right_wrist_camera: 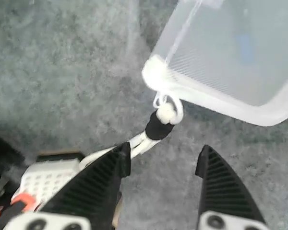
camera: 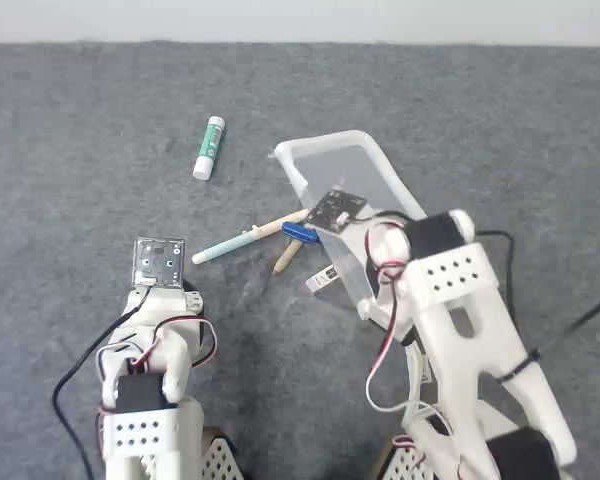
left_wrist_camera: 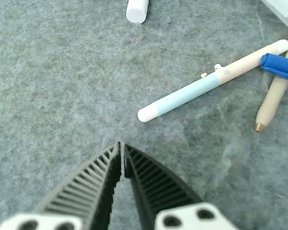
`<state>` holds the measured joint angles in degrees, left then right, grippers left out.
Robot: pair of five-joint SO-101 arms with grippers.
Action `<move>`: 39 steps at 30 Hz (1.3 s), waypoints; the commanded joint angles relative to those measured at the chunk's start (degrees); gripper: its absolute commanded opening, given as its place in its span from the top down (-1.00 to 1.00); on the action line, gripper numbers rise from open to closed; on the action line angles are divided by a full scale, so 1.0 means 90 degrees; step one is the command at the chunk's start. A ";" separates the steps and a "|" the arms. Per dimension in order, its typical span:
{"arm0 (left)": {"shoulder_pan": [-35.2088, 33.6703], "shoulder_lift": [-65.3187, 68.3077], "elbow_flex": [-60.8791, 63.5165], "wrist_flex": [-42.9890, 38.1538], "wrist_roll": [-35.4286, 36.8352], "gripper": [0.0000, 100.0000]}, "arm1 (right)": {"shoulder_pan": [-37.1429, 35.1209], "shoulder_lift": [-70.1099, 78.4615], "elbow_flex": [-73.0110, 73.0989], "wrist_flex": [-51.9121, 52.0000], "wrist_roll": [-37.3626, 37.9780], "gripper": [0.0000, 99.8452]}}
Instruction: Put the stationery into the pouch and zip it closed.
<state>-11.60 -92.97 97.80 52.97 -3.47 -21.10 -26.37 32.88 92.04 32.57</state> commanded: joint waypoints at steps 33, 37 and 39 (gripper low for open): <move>0.0000 -0.0098 -0.0181 -0.0195 0.0000 0.97 | 0.0864 -0.0923 0.1612 -0.1099 -0.0137 0.93; -0.0020 -0.0098 -0.0181 -0.0195 0.0000 0.97 | 0.0659 -0.1089 0.1641 -0.0864 -0.0137 0.93; -0.0029 -0.0098 -0.0181 -0.0195 0.0000 0.97 | 0.0552 -0.1089 0.1797 -0.0933 -0.0137 0.93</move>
<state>-11.60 -92.97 97.71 52.97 -3.47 -14.68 -33.85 48.00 83.08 30.55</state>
